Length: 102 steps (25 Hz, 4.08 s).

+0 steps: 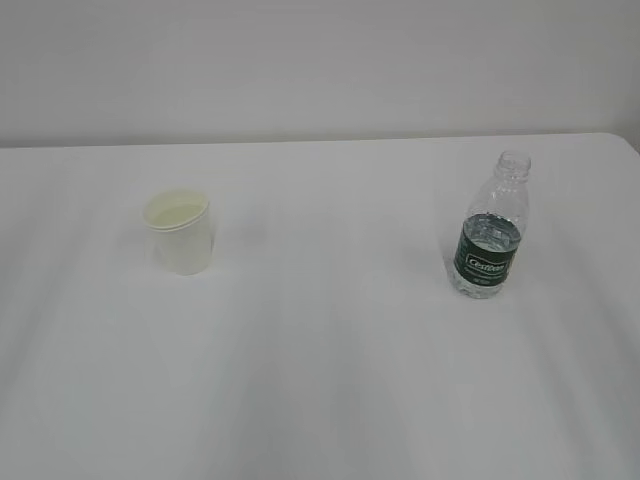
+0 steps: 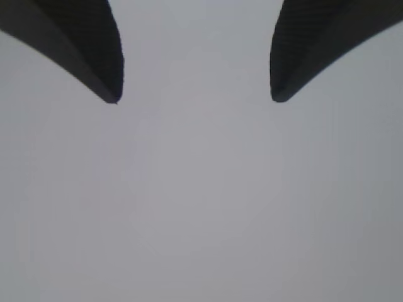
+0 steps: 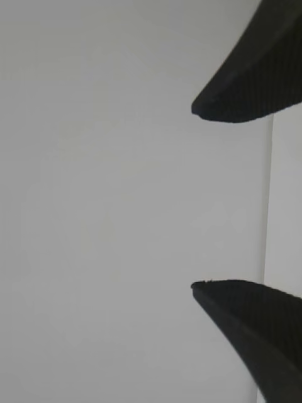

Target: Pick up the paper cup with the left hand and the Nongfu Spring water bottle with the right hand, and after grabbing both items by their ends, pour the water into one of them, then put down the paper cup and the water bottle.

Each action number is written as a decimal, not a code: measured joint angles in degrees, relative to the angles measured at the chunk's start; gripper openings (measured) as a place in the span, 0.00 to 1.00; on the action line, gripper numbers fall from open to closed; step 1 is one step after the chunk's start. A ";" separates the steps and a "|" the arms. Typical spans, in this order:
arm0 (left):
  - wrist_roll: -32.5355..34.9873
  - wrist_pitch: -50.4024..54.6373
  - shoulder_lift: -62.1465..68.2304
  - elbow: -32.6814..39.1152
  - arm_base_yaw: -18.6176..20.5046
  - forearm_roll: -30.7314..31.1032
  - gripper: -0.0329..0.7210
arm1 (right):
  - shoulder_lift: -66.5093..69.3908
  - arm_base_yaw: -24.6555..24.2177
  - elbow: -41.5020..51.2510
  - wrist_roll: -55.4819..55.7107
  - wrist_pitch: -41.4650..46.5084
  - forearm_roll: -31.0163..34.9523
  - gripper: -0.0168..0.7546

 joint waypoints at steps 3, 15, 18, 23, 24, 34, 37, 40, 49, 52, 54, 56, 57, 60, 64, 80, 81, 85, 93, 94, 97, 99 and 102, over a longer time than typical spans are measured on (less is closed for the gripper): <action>0.00 5.31 -2.33 -2.42 0.00 2.24 0.74 | -2.17 0.00 0.00 0.00 2.62 0.00 0.79; 0.03 21.42 -12.20 -3.96 0.00 3.01 0.73 | -12.05 0.00 -0.04 0.00 14.09 0.00 0.79; 0.03 27.21 -14.81 -4.34 0.00 3.13 0.73 | -14.16 0.00 -0.04 0.00 16.92 0.00 0.79; 0.03 34.22 -18.59 -4.56 0.00 4.79 0.72 | -16.80 0.00 -0.04 0.00 22.39 0.00 0.79; 0.03 35.38 -19.41 -4.56 0.00 5.64 0.72 | -17.11 0.00 -0.13 0.00 23.46 0.14 0.79; 0.03 50.86 -24.97 -4.69 0.00 6.71 0.72 | -17.73 0.00 -5.66 -3.61 38.78 0.24 0.79; 0.26 55.06 -26.36 -4.69 0.00 3.57 0.72 | -17.73 0.00 -6.74 -3.71 42.12 0.47 0.79; 4.04 60.03 -27.36 -4.69 0.00 -0.40 0.72 | -17.73 0.00 -8.05 -3.71 46.15 1.51 0.79; 12.27 74.52 -27.79 -4.69 0.00 -8.15 0.69 | -17.73 0.00 -10.41 -3.84 61.21 2.44 0.79; 13.92 79.37 -27.79 -4.69 0.00 -8.19 0.67 | -17.73 0.00 -10.41 -4.01 64.71 2.54 0.79; 14.18 80.46 -27.83 -4.69 0.00 -8.68 0.67 | -17.73 0.00 -10.41 -4.21 65.14 2.77 0.79; 14.37 81.28 -27.83 -4.69 0.00 -9.38 0.67 | -17.73 0.00 -10.41 -4.37 65.14 3.38 0.79; 14.42 81.59 -27.83 -4.69 0.00 -9.51 0.67 | -17.73 0.00 -10.41 -4.52 65.14 3.69 0.79; 14.50 82.79 -27.93 -4.57 0.00 -9.62 0.67 | -17.73 0.00 -10.41 -4.83 65.14 4.60 0.79; 14.55 83.14 -27.92 -3.14 0.00 -9.96 0.67 | -17.73 0.00 -8.70 -4.91 65.28 4.80 0.79; 14.63 80.35 -28.95 0.20 0.00 -10.22 0.65 | -17.73 0.00 0.19 -6.02 65.24 5.03 0.79; 14.63 80.09 -28.95 0.65 0.00 -10.22 0.65 | -17.73 0.00 0.87 -6.02 64.82 5.07 0.79; 14.63 79.87 -28.95 2.96 0.00 -10.31 0.64 | -17.73 0.00 2.94 -6.02 63.92 6.09 0.79; 14.63 77.84 -28.95 4.37 0.00 -10.55 0.64 | -17.73 0.00 5.00 -6.02 61.38 6.47 0.79; 14.63 77.71 -28.95 4.37 0.00 -10.55 0.64 | -17.73 0.00 5.27 -6.02 61.12 6.60 0.79; 14.63 77.10 -28.95 4.63 0.00 -10.43 0.64 | -17.73 0.00 5.84 -6.02 59.61 6.59 0.79; 14.63 76.74 -28.95 4.94 0.00 -10.31 0.64 | -17.73 0.00 5.96 -6.02 59.28 6.59 0.79; 14.63 76.64 -28.95 4.97 0.00 -10.31 0.64 | -17.73 0.00 6.39 -6.02 58.81 6.67 0.79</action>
